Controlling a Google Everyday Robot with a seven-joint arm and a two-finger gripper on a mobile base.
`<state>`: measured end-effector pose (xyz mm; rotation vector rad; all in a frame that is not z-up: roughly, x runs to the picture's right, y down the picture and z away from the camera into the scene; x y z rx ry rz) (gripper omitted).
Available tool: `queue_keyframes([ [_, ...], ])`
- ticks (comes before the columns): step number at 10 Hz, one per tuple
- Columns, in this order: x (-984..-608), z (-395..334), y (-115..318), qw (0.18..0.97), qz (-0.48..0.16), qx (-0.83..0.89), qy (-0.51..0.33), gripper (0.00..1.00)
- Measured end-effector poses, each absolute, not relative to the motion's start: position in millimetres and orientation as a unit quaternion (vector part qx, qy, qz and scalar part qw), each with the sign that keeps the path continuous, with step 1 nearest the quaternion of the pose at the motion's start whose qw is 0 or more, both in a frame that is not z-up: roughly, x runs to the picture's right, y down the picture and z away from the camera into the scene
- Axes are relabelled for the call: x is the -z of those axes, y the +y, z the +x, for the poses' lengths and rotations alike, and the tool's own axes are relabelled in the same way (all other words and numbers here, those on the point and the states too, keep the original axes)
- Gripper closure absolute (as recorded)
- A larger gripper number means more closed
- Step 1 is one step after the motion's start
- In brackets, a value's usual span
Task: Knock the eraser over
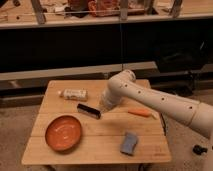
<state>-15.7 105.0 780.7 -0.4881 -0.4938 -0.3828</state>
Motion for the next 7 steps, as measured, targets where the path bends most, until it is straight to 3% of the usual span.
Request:
queue_keyframes([
  [7, -786.8, -18.8, 96.3, 0.921, -0.234, 0.182, -0.253, 1.0],
])
